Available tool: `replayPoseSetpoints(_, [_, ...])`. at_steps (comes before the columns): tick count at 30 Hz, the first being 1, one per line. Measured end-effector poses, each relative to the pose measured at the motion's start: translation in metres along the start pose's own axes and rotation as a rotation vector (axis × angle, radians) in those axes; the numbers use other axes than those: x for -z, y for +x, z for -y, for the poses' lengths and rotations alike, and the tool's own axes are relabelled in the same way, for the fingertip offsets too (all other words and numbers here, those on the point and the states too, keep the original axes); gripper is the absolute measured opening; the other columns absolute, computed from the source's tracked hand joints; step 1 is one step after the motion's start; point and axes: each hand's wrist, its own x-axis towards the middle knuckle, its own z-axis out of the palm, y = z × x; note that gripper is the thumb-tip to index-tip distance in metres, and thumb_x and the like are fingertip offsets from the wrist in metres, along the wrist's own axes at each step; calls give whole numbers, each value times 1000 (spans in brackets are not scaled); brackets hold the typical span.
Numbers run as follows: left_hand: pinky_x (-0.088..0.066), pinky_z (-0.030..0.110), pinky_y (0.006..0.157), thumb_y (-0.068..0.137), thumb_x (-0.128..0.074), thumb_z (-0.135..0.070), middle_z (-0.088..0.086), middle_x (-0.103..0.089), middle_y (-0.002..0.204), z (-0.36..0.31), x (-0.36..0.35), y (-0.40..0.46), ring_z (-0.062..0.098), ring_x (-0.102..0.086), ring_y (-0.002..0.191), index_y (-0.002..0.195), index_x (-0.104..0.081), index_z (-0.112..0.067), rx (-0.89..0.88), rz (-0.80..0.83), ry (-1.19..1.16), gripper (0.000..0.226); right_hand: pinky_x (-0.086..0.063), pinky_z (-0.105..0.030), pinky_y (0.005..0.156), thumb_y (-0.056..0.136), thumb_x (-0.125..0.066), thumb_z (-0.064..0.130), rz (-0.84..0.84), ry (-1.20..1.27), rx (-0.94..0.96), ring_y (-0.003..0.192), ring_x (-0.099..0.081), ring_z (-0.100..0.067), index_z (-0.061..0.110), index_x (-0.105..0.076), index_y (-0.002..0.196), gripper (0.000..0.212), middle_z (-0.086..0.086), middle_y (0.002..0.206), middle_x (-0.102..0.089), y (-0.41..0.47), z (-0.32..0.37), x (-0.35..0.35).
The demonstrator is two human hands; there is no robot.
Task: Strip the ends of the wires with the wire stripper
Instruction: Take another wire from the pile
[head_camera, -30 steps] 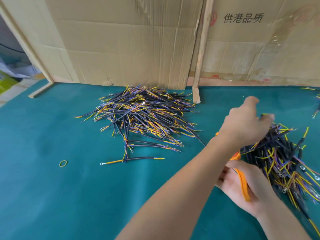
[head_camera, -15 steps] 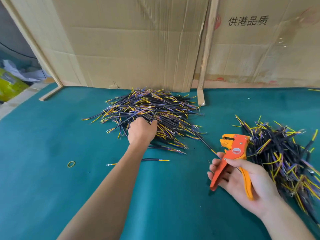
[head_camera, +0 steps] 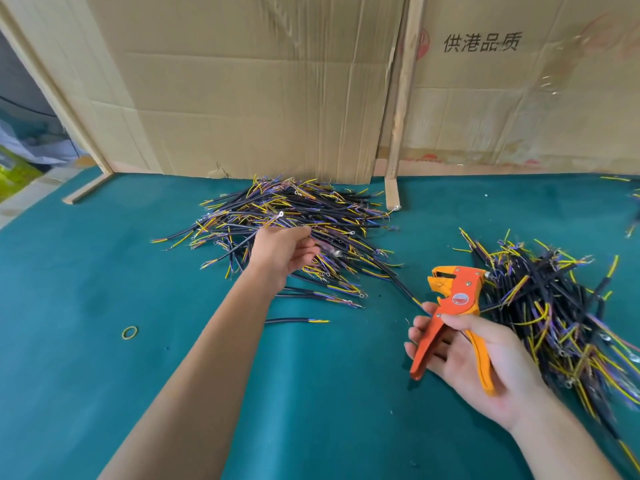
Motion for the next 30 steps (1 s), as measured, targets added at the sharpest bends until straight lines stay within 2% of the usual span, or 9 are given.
replayPoseSetpoints(4, [-55,20,54,98,-63,-13,8,-69,71,-1,-16,-39,16,-72,64,86,-62,-4,-28,235,-150,15,-61,-51,74,79,-61,7,-13,-1,-2,82,-70,-39,0,-62,121,43,-25,95,-67,-1,0,-2])
replayPoseSetpoints(8, [-58,22,61,101,-58,-9,9,-72,74,7,-39,-63,19,-75,72,91,-57,0,-56,330,-234,13,-61,-49,72,77,-63,8,-14,-8,-2,82,-70,-38,-1,-62,121,45,-27,98,-68,-2,0,-1])
replayPoseSetpoints(12, [-58,21,61,101,-57,-5,9,-72,76,26,-56,-77,18,-74,70,95,-57,0,-76,345,-181,8,-61,-48,75,77,-60,4,30,-19,77,86,-71,-39,1,-59,121,44,-36,119,-66,-2,0,-1])
replayPoseSetpoints(16, [-56,22,61,103,-53,-4,5,-71,75,55,-62,-88,15,-72,67,99,-61,-6,-76,398,-18,9,-60,-46,82,75,-66,5,98,-9,125,92,-70,-40,4,-59,116,41,-37,126,-62,-3,5,2])
replayPoseSetpoints(21, [-52,24,58,98,-57,-3,8,-70,78,69,-51,-83,18,-67,65,110,-63,-7,-110,370,82,13,-60,-48,79,72,-70,9,141,-86,70,90,-69,-45,1,-59,119,49,-41,119,-62,-6,2,0])
replayPoseSetpoints(24, [-56,28,65,90,-66,-4,17,-74,84,68,-42,-81,22,-69,71,112,-63,-9,-105,386,77,23,-60,-49,80,75,-69,5,181,-131,33,90,-67,-47,-1,-60,117,44,-41,115,-63,-9,0,-4])
replayPoseSetpoints(26, [-59,31,71,89,-69,-4,21,-74,92,65,-40,-78,22,-72,76,113,-63,-9,-109,367,26,25,-59,-50,80,72,-75,4,191,-164,13,88,-67,-47,-1,-62,115,46,-40,112,-63,-10,-1,-7])
replayPoseSetpoints(28, [-60,30,69,97,-61,-6,14,-75,88,61,-40,-75,20,-72,76,114,-64,-8,-119,329,-48,17,-59,-51,80,65,-84,8,195,-195,-1,85,-66,-46,-1,-65,111,51,-40,109,-63,-11,-3,-8])
replayPoseSetpoints(30, [-57,28,65,104,-52,-11,6,-71,79,57,-42,-73,18,-69,68,113,-66,-7,-144,283,-108,17,-58,-51,79,65,-85,9,211,-231,-27,86,-66,-47,0,-68,109,48,-41,111,-63,-12,-5,-10])
